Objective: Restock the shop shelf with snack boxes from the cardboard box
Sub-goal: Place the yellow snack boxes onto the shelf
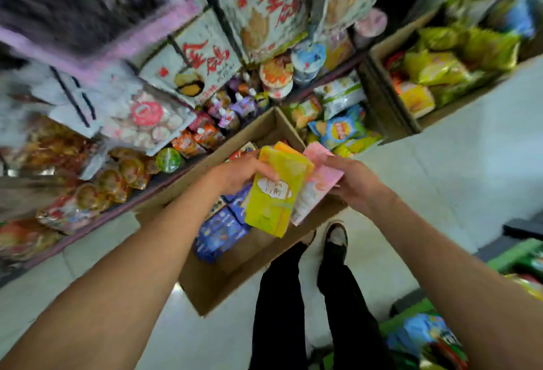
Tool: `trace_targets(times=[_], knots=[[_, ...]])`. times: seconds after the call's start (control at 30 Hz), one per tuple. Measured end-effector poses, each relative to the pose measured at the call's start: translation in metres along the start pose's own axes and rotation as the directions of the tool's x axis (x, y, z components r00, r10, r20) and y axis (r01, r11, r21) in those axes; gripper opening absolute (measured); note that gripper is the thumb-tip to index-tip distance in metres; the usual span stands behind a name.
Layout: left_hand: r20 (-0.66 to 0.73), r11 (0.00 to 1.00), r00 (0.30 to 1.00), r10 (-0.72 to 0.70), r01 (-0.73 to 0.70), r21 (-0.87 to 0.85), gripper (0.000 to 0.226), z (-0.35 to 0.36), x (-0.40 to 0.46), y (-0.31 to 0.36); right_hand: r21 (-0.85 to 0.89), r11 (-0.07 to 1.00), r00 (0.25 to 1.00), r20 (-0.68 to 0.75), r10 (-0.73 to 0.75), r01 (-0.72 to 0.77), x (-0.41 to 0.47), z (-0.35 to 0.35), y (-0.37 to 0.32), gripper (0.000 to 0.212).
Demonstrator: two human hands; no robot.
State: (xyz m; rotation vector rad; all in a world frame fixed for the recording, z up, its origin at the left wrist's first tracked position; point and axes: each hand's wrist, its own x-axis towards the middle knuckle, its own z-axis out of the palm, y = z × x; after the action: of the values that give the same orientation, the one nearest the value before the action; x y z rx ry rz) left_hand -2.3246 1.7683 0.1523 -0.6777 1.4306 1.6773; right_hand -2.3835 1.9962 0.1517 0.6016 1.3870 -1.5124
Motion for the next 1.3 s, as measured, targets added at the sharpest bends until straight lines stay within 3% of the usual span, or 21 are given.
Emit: trace_targets(times=[0.07,0.2,0.33,0.4,0.53,0.73,0.83,0.93,1.07,1.17,1.3], knots=[[0.026,0.998,1.0,0.017,-0.015,-0.065,0.018,0.018,-0.023,0.043,0.081,0.996,0.999,-0.016,-0.042,0.043,-0.044,-0.003,-0.037,0.02],[0.137,0.989,0.987,0.085,-0.067,-0.133,0.022,0.077,-0.068,0.12,0.196,0.961,0.978,-0.114,-0.177,0.196,-0.138,-0.015,-0.095,0.032],[0.197,0.981,0.968,0.156,-0.129,-0.142,0.021,0.155,-0.109,0.188,0.37,0.805,0.885,-0.155,-0.44,0.465,-0.245,-0.041,-0.12,0.028],[0.232,0.977,0.954,0.19,-0.161,-0.14,0.023,0.2,-0.126,0.218,0.279,0.791,0.839,-0.163,-0.52,0.544,-0.3,-0.048,-0.116,0.021],[0.361,0.975,0.906,0.22,-0.201,-0.091,0.033,0.302,-0.156,0.259,0.025,0.757,0.691,-0.428,-0.582,0.653,-0.367,-0.064,-0.091,0.061],[0.525,0.943,0.83,0.189,-0.303,0.138,0.067,0.43,-0.196,0.265,-0.003,0.612,0.452,-0.671,-0.588,0.791,-0.447,-0.107,-0.06,0.043],[0.607,0.89,0.766,0.213,-0.408,0.202,0.055,0.483,-0.214,0.251,0.025,0.539,0.36,-0.77,-0.527,0.842,-0.485,-0.127,-0.039,0.054],[0.722,0.824,0.675,0.155,-0.491,0.283,0.056,0.528,-0.238,0.238,-0.014,0.487,0.259,-0.833,-0.488,0.873,-0.529,-0.142,-0.019,0.073],[0.842,0.686,0.535,0.065,-0.637,0.351,0.068,0.58,-0.271,0.234,-0.118,0.413,0.1,-0.877,-0.47,0.903,-0.581,-0.163,0.005,0.063],[0.882,0.585,0.472,-0.01,-0.712,0.388,0.072,0.614,-0.287,0.236,-0.198,0.386,0.027,-0.863,-0.504,0.901,-0.618,-0.174,0.016,0.047],[0.892,0.564,0.447,-0.064,-0.722,0.401,0.077,0.647,-0.301,0.237,-0.18,0.287,-0.023,-0.879,-0.476,0.941,-0.645,-0.184,0.03,0.048]])
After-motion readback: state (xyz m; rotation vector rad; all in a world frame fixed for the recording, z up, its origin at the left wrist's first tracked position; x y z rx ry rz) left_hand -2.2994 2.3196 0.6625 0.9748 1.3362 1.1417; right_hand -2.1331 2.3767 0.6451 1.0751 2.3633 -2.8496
